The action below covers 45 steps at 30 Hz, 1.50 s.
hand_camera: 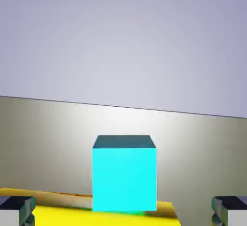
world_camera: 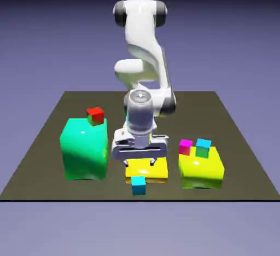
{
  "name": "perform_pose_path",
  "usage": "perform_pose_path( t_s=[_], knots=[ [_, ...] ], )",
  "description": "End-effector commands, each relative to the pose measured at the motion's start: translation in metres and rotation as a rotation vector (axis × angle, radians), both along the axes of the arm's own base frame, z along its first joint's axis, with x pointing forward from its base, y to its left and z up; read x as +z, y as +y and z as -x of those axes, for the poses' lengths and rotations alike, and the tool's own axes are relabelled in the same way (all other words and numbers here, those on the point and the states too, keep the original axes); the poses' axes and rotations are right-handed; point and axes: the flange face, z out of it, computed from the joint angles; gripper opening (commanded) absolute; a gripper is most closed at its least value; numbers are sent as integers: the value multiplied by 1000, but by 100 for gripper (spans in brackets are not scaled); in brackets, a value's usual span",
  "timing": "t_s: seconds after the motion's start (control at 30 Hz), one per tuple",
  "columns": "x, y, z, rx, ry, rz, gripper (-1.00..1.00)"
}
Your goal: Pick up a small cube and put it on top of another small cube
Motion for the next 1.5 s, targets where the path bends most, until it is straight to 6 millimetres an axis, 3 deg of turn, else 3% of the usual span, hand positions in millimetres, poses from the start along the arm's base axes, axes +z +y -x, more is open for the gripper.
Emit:
perform_pose_path(
  t_s=[0.0,0.07,0.2,0.23,0.27,0.4,0.47,0.67,0.9,1.13,1.17,1.2,1.33,1.37,1.4,1.43,1.47],
  knots=[
    [-13,0,-1,1,39,1,0],
    [-14,-1,-1,1,43,1,0],
    [-82,-2,10,1,43,2,0],
    [-82,-2,10,1,43,2,-100],
    [-82,-2,10,1,43,2,-100],
    [-9,-2,-4,0,36,0,-100],
    [44,-21,-27,-16,-39,-15,-100],
    [165,-95,-14,-215,-128,-51,-100],
    [225,-171,79,-575,-65,-51,-100],
    [267,-215,187,-922,7,-52,-100],
    [253,-213,191,-948,40,-19,-100],
    [253,-213,191,-948,40,-19,-100],
    [190,-205,198,-948,40,-19,-100],
    [184,-204,199,-948,40,-19,-100],
    [184,-204,199,-948,40,-19,100],
    [184,-204,199,-948,40,-19,100],
    [200,-206,196,-948,40,-19,100]
  ],
)
